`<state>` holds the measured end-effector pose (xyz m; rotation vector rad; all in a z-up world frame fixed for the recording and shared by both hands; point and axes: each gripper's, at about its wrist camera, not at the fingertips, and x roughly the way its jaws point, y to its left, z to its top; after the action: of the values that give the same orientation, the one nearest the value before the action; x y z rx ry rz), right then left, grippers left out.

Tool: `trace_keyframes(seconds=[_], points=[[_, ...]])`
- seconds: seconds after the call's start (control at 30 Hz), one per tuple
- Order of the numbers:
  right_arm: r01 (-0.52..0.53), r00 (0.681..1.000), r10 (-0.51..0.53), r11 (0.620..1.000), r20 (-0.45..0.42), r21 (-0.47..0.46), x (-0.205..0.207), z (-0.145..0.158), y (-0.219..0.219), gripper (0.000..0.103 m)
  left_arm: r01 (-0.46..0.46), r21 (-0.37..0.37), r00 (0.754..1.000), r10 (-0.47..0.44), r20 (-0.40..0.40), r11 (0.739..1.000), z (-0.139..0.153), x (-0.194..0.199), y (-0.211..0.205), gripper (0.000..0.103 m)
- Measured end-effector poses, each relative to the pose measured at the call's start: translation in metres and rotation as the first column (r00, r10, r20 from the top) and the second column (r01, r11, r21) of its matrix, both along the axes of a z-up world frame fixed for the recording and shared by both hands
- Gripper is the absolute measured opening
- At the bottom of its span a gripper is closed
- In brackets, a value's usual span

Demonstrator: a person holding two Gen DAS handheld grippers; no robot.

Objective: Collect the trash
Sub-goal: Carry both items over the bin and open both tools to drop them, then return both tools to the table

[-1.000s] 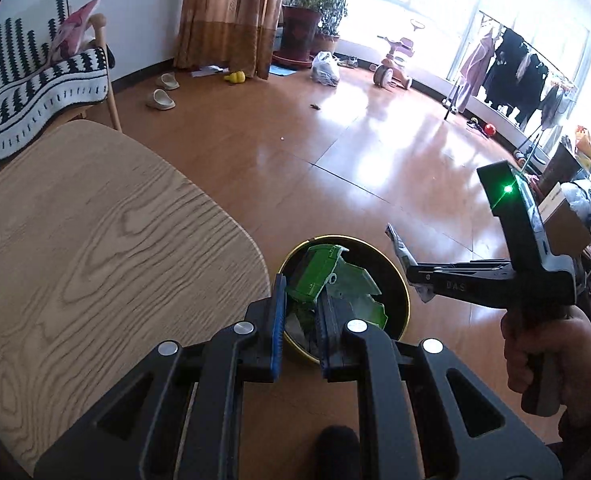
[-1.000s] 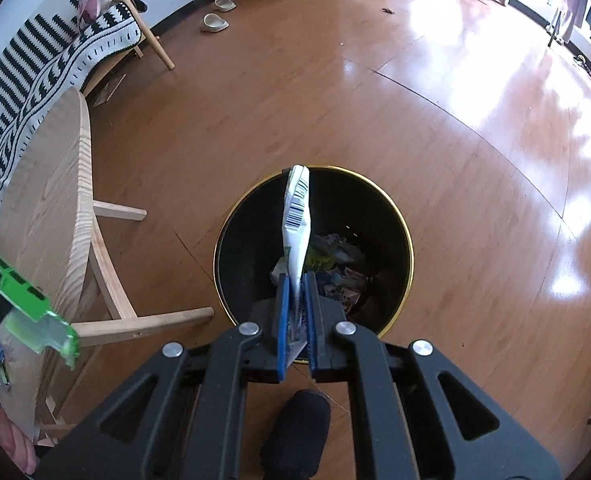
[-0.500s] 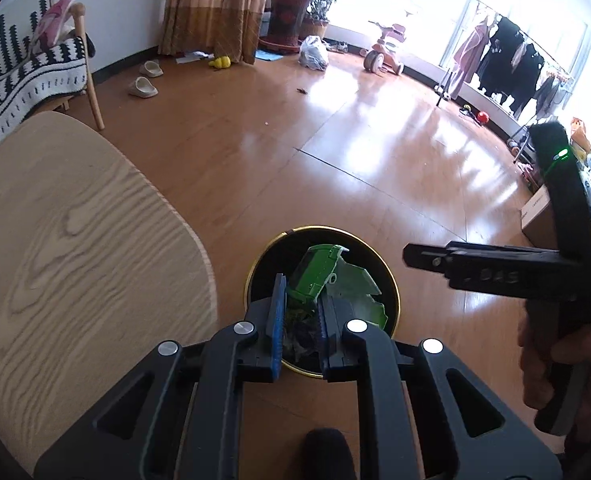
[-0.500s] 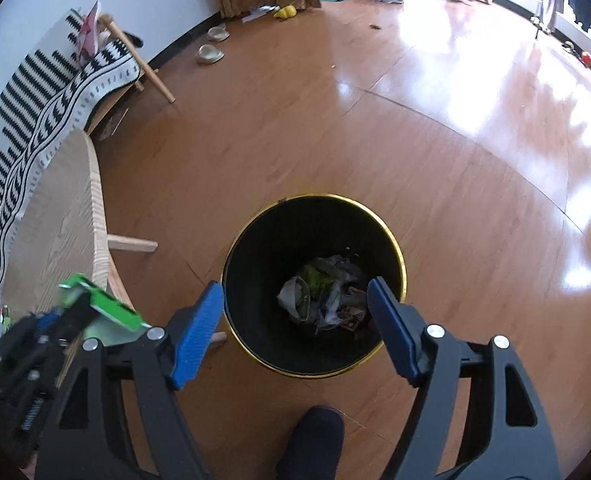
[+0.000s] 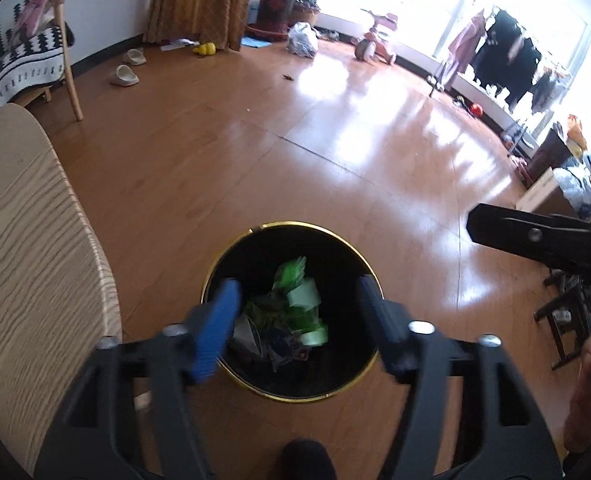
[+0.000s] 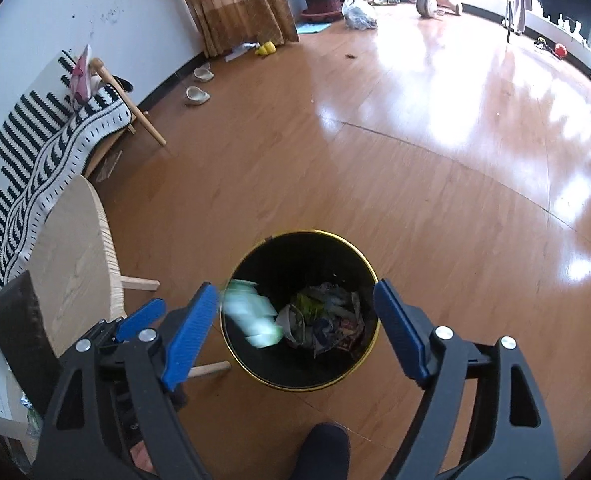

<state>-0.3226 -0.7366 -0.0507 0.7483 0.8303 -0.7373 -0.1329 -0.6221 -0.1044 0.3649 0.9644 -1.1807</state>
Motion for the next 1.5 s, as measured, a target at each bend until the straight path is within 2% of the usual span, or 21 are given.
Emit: trace_keyframes(seconds=[0.13,0.23,0.37,0.43,0.57,0.73,0.9,1.03,1.1,1.13,1.2,1.3,1.33,1.4,1.43,1.5], points=[[-0.015,1.000,0.015,1.000,0.014,-0.015,0.008,0.009,0.010,0.078,-0.011,-0.012,1.000,0.011,-0.021,1.000,0.005,0.009,0.007,0.067],[-0.046,0.999,0.046,0.999,0.020,-0.014,0.023,0.013,0.018,0.079,-0.036,-0.027,0.999,0.036,-0.017,0.999,0.019,0.021,0.027,0.078],[-0.138,0.990,0.138,0.990,0.028,-0.018,0.063,0.022,0.046,0.080,-0.096,-0.043,0.994,0.098,0.041,0.994,0.045,0.043,0.075,0.087],[-0.189,0.981,0.190,0.981,0.029,-0.034,0.086,0.028,0.066,0.081,-0.141,-0.042,0.988,0.143,0.062,0.989,0.058,0.057,0.103,0.088],[-0.311,0.949,0.313,0.949,0.031,-0.045,0.136,0.037,0.111,0.082,-0.260,-0.045,0.961,0.263,0.081,0.965,0.083,0.093,0.175,0.091],[-0.524,0.849,0.527,0.850,0.045,-0.058,0.208,0.051,0.200,0.082,-0.404,-0.061,0.906,0.408,0.114,0.913,0.110,0.136,0.279,0.091],[-0.694,0.718,0.696,0.717,0.021,-0.068,0.266,0.052,0.292,0.082,-0.551,-0.056,0.823,0.553,0.127,0.833,0.124,0.176,0.396,0.091],[-0.813,0.580,0.814,0.581,0.036,-0.041,0.304,0.048,0.373,0.081,-0.645,-0.053,0.752,0.645,0.134,0.763,0.124,0.200,0.486,0.091],[-0.862,0.504,0.863,0.505,0.037,-0.037,0.316,0.043,0.411,0.081,-0.701,-0.043,0.703,0.699,0.133,0.712,0.120,0.218,0.532,0.091],[-0.886,0.461,0.887,0.462,0.037,-0.035,0.322,0.041,0.432,0.081,-0.713,-0.038,0.691,0.712,0.124,0.700,0.118,0.223,0.544,0.091],[-0.915,0.401,0.916,0.402,0.025,-0.044,0.329,0.036,0.461,0.081,-0.744,-0.027,0.663,0.743,0.090,0.667,0.110,0.239,0.574,0.091],[-0.946,0.321,0.947,0.321,0.016,-0.030,0.339,0.024,0.492,0.081,-0.769,-0.020,0.636,0.768,0.082,0.639,0.103,0.259,0.602,0.091],[-0.952,0.304,0.953,0.304,0.009,-0.029,0.343,0.021,0.500,0.081,-0.774,-0.021,0.630,0.772,0.085,0.633,0.102,0.270,0.609,0.091],[-0.959,0.282,0.959,0.282,-0.003,-0.022,0.350,0.014,0.511,0.079,-0.798,-0.033,0.599,0.798,0.069,0.602,0.099,0.289,0.625,0.092],[-0.962,0.274,0.962,0.274,-0.007,-0.013,0.353,0.010,0.514,0.079,-0.821,-0.023,0.569,0.821,0.037,0.570,0.094,0.305,0.632,0.092],[-0.965,0.262,0.965,0.262,-0.014,0.003,0.358,0.002,0.515,0.071,-0.850,-0.011,0.526,0.850,-0.004,0.526,0.085,0.326,0.642,0.092]])
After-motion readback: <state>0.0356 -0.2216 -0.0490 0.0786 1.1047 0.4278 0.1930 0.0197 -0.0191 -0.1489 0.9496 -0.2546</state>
